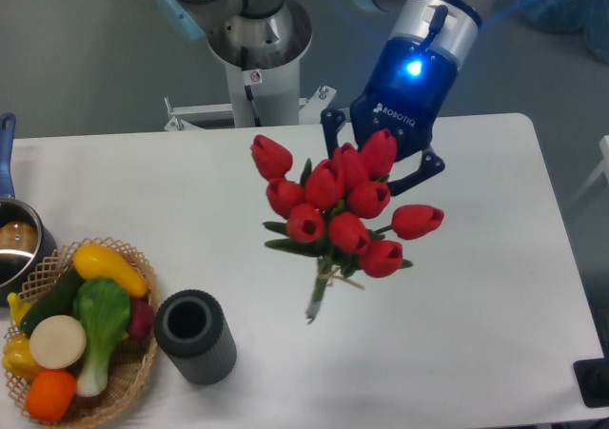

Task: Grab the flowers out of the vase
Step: 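Carry the held tulips away from the vase over the table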

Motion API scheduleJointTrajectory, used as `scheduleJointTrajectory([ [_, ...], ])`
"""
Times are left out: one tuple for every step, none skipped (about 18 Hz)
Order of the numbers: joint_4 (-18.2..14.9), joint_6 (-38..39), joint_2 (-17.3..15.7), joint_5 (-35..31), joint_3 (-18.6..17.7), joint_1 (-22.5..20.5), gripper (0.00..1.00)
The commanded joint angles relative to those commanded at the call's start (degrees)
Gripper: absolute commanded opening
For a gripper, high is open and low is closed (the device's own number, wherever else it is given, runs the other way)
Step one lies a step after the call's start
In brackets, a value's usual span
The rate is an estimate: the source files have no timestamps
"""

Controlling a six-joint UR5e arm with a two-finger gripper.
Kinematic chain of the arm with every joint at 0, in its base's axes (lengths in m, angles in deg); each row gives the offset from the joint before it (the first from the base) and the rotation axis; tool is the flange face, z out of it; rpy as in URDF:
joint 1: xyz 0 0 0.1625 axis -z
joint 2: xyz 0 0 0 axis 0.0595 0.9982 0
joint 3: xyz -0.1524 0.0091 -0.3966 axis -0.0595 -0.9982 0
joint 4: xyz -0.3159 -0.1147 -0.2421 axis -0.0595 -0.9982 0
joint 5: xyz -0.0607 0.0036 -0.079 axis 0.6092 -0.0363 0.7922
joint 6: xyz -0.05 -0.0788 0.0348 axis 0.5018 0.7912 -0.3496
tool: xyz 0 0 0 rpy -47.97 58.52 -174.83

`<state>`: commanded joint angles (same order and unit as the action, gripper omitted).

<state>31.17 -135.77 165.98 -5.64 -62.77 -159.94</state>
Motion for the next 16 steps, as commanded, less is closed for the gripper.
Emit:
scheduleJointTrajectory([
  [-0.2, -1.0, -0.8, -1.1, -1.4, 0.0, 0.00],
  [-0.3, -1.1, -1.2, -2.1, -2.8, -0.1, 0.00],
  [-0.4, -1.2, -1.7, -2.9, -3.5, -0.2, 0.00],
  [-0.4, -1.2, -2.0, -4.0, -4.1, 0.0, 0.00],
  [-0.4, -1.3, -2.2, -5.5, -4.7, 0.3, 0.00],
  [-0.4, -2.4, -2.2, -7.2, -4.9, 0.3, 0.00],
  [-0.4, -4.0, -2.3, -9.1, -5.2, 0.3, 0.00],
  [-0.5, -5.0, -2.2, -10.5, -5.5, 0.4, 0.00],
  [-1.0, -5.6, -2.2, -11.5, -5.6, 0.4, 0.00],
  [-1.8, -6.7, -2.1, -12.4, -5.7, 0.4, 0.00],
  [-2.7, -9.0, -1.9, -13.5, -5.9, 0.3, 0.00],
  [-3.9, -11.2, -1.8, -15.5, -6.1, 0.3, 0.00],
  [-5.0, -12.6, -1.8, -18.0, -6.1, 0.3, 0.00],
  [-5.6, -12.9, -1.7, -20.2, -5.7, 0.4, 0.00],
  [-6.0, -12.9, -1.5, -22.5, -5.2, 0.6, 0.00],
  [-6.2, -12.9, -1.5, -23.9, -5.3, 0.9, 0.00],
])
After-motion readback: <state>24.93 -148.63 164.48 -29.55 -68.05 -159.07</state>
